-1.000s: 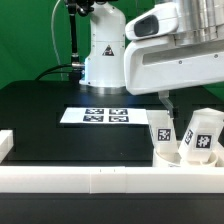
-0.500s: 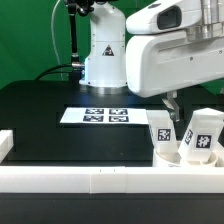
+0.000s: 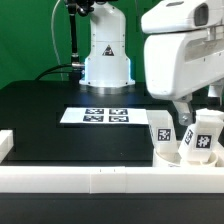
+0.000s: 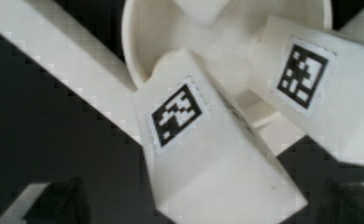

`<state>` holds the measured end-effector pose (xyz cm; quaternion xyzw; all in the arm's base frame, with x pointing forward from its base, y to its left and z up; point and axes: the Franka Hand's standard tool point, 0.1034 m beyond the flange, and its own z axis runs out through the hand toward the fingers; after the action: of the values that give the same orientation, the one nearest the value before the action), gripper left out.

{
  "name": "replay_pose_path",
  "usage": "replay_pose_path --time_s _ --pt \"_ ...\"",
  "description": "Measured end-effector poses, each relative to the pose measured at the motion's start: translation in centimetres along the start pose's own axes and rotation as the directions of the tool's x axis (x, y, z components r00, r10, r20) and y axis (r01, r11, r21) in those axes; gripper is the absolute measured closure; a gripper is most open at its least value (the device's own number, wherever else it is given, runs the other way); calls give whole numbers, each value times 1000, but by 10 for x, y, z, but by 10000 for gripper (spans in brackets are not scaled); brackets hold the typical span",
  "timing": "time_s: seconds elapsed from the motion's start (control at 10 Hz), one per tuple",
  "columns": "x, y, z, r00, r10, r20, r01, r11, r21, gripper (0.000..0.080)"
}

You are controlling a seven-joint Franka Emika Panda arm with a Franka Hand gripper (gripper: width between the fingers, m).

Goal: Assemble stool

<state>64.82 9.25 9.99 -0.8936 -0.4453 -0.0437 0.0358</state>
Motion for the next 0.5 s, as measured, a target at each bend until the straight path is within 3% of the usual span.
replay_pose_path --time_s 0.5 --pt "-10 6 0 967 -255 20 255 967 8 151"
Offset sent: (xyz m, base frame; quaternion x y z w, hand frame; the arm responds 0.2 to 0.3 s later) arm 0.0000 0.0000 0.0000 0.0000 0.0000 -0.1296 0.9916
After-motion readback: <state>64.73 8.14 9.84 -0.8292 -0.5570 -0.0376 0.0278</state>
